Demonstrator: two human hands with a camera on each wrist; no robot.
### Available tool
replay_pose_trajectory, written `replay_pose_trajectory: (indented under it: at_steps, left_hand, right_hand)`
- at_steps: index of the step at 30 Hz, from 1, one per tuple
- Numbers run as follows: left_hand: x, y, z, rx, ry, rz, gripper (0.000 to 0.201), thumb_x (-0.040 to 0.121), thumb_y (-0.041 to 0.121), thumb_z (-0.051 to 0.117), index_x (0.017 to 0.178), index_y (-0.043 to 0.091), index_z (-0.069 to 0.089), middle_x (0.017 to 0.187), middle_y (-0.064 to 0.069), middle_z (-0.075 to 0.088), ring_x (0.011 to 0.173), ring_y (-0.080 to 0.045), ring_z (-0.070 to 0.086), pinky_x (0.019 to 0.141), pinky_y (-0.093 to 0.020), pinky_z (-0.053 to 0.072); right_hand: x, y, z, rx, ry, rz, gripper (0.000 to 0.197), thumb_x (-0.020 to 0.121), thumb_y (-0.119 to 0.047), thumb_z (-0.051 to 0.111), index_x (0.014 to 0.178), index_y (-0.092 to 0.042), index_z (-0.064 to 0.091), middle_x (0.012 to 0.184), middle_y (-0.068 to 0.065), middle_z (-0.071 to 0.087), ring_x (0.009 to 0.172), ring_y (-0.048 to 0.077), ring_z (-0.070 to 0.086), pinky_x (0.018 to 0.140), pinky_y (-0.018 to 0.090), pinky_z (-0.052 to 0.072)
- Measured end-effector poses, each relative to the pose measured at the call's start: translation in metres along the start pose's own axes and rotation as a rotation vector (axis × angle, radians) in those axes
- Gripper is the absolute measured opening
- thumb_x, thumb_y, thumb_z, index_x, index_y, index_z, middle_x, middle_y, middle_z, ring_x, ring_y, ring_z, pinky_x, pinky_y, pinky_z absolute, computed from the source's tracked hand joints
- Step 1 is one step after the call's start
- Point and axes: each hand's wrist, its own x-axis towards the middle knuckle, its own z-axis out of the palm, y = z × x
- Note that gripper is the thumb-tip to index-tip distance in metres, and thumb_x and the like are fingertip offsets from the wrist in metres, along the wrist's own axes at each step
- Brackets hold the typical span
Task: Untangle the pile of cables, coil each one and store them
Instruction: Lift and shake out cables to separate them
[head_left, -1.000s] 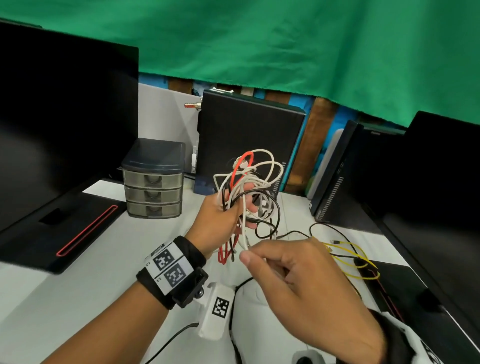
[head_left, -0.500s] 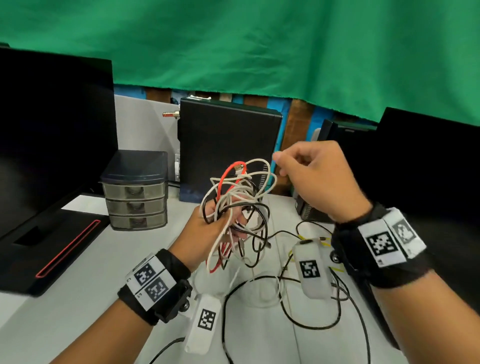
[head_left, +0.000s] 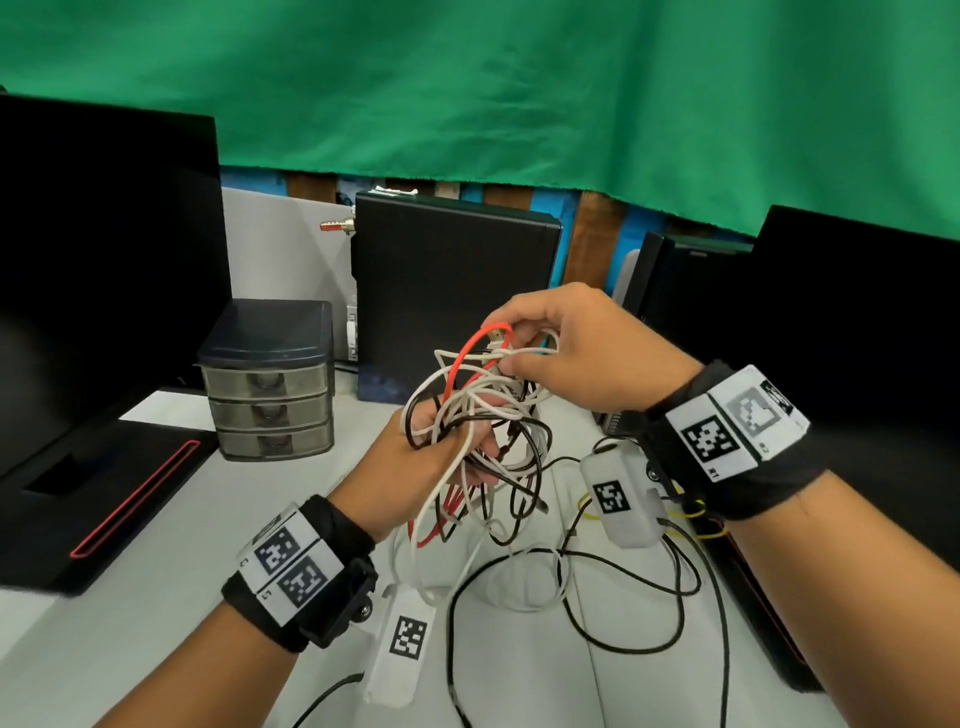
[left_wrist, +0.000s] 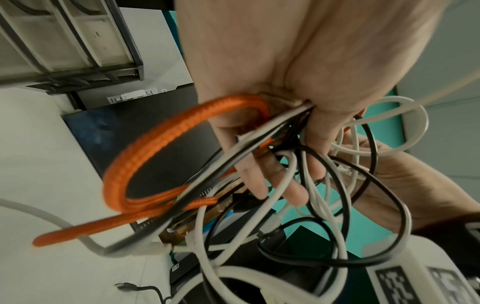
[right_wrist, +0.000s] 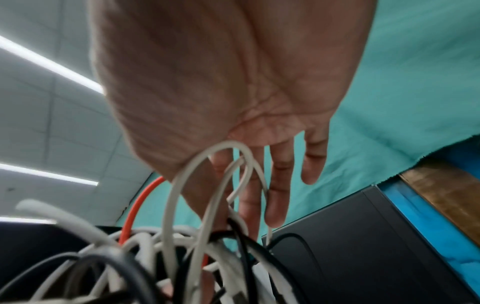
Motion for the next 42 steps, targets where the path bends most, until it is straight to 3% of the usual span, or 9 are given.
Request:
replay_pose_trajectory:
  at_steps: [3,9,18,25,28,31,36,39,42]
  left_hand:
    - [0.000,0.000,0.000,-0.058,0.006,-0.026,0.016,0.095,0.024,0.064,0.105,0.014,0.071,0.081,-0.007,0.067,0.083,-0.024,0.069,0.074,-0.036,0.060]
    - [0.001,0.001,0.000,-0.091,0.019,-0.071,0.024,0.088,0.027,0.059,0.106,0.016,0.070,0.073,-0.003,0.063,0.073,-0.013,0.064,0.068,-0.032,0.059]
    - [0.002,0.003,-0.002,-0.068,0.024,-0.088,0.024,0.094,0.023,0.056,0.109,0.010,0.069,0.075,-0.003,0.063,0.075,-0.017,0.063,0.071,-0.035,0.059]
    - [0.002,0.003,-0.001,-0.032,0.032,-0.089,0.021,0.101,0.016,0.052,0.111,0.011,0.069,0.075,-0.002,0.064,0.075,-0.017,0.063,0.073,-0.037,0.061]
    - [0.002,0.002,0.000,-0.007,0.031,-0.095,0.020,0.101,0.015,0.052,0.111,0.011,0.068,0.077,-0.005,0.064,0.076,-0.019,0.065,0.071,-0.035,0.060]
    - [0.001,0.001,0.000,0.026,0.024,-0.094,0.021,0.101,0.015,0.052,0.114,0.010,0.067,0.078,-0.006,0.064,0.077,-0.023,0.064,0.073,-0.036,0.060]
    - [0.001,0.004,0.006,0.056,0.011,-0.075,0.024,0.101,0.014,0.052,0.120,0.009,0.066,0.076,-0.008,0.064,0.076,-0.023,0.063,0.072,-0.036,0.061]
    - [0.002,0.003,0.004,0.077,0.036,-0.074,0.020,0.102,0.013,0.052,0.112,0.011,0.069,0.072,-0.007,0.062,0.069,-0.026,0.060,0.069,-0.039,0.061]
    - [0.004,-0.001,0.001,0.117,0.043,-0.078,0.023,0.101,0.013,0.054,0.093,-0.005,0.066,0.064,-0.006,0.058,0.059,-0.029,0.054,0.060,-0.040,0.054]
  right_hand:
    - [-0.001,-0.001,0.000,-0.012,0.010,-0.022,0.025,0.096,-0.021,0.065,0.120,-0.027,0.067,0.083,-0.011,0.074,0.086,0.003,0.069,0.090,0.035,0.055]
    - [-0.001,0.007,0.004,-0.059,0.066,0.027,0.018,0.101,-0.019,0.056,0.116,-0.025,0.064,0.084,-0.006,0.074,0.081,0.013,0.071,0.082,0.042,0.058]
    - [-0.001,0.005,0.004,-0.019,0.082,0.045,0.012,0.102,-0.024,0.056,0.102,-0.025,0.068,0.087,-0.003,0.074,0.084,0.017,0.070,0.078,0.043,0.059]
    - [0.002,0.008,0.003,-0.056,0.074,0.061,0.036,0.101,-0.038,0.057,0.073,-0.017,0.066,0.076,-0.005,0.063,0.065,0.007,0.058,0.061,0.021,0.043]
    - [0.002,0.011,0.000,-0.024,0.092,0.057,0.025,0.099,-0.034,0.060,0.086,-0.019,0.074,0.077,-0.011,0.066,0.069,-0.004,0.059,0.065,0.017,0.042]
    - [0.001,0.012,0.000,-0.070,0.136,0.041,0.016,0.100,-0.027,0.059,0.092,-0.022,0.072,0.075,-0.009,0.068,0.071,0.005,0.064,0.067,0.026,0.051]
    - [0.002,0.015,0.016,-0.249,0.313,0.024,0.014,0.103,-0.025,0.049,0.094,-0.020,0.058,0.063,-0.008,0.056,0.058,0.013,0.056,0.056,0.033,0.047]
    - [0.000,0.015,0.021,-0.360,0.386,-0.079,0.016,0.102,-0.027,0.049,0.097,-0.018,0.061,0.069,-0.003,0.061,0.064,0.019,0.059,0.061,0.037,0.050]
    - [0.001,0.012,0.018,-0.562,0.359,-0.325,0.019,0.097,-0.026,0.054,0.089,-0.016,0.067,0.081,0.000,0.062,0.080,0.022,0.055,0.067,0.038,0.045]
